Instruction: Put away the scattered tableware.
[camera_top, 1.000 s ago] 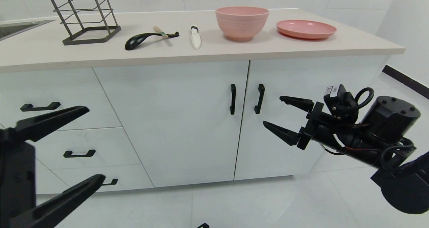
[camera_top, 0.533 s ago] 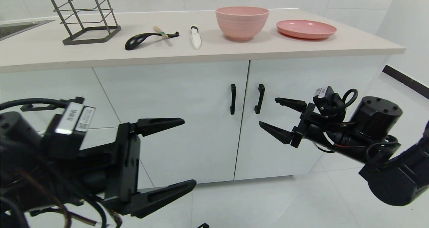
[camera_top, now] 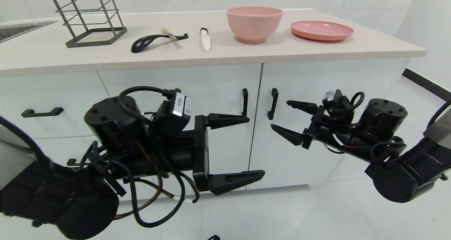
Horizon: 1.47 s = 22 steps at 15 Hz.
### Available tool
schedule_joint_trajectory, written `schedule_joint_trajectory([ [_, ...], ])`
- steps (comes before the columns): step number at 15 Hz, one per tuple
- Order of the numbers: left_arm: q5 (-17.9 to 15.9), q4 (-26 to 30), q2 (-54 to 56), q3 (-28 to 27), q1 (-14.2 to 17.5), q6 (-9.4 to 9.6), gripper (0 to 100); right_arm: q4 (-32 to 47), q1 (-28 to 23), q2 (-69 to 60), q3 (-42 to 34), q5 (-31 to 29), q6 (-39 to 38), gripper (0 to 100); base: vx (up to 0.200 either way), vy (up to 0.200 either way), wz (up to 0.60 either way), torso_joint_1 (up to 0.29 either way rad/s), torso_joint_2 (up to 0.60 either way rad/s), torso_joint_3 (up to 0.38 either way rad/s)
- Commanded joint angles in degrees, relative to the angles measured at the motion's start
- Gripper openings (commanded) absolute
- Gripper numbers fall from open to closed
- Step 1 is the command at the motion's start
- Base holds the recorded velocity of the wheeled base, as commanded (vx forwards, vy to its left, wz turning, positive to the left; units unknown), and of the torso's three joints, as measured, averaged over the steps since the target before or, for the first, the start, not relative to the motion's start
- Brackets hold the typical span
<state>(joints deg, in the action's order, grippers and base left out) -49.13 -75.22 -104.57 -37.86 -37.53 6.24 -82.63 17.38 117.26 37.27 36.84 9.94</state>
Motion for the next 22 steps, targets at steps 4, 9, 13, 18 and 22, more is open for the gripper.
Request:
schedule_joint_trajectory([
  [4,1.6,0.5,-6.3,-8.1,-0.4,-4.31,100,-0.2,1.4,4.9,5.6,1.7,0.3,100,0.000,0.000,0.00,0.000,0.00,0.000],
  [9,5.4,6.0,-9.5,-14.8,-0.3,-5.71,100,-0.4,2.1,7.8,8.9,2.5,0.3,100,0.000,0.000,0.00,0.000,0.00,0.000],
  [13,7.4,6.7,-12.0,-18.9,0.5,-5.63,100,-1.0,2.1,8.0,9.2,7.2,0.4,100,0.000,0.000,0.00,0.000,0.00,0.000],
  [18,7.7,5.2,-14.6,-22.2,0.9,-5.71,100,-1.0,1.9,7.8,9.0,11.1,1.0,100,0.000,0.000,0.00,0.000,0.00,0.000],
  [22,13.0,5.2,-16.3,-25.9,0.3,-5.98,100,-0.9,0.5,4.1,3.2,13.8,1.8,100,0.000,0.000,0.00,0.000,0.00,0.000],
])
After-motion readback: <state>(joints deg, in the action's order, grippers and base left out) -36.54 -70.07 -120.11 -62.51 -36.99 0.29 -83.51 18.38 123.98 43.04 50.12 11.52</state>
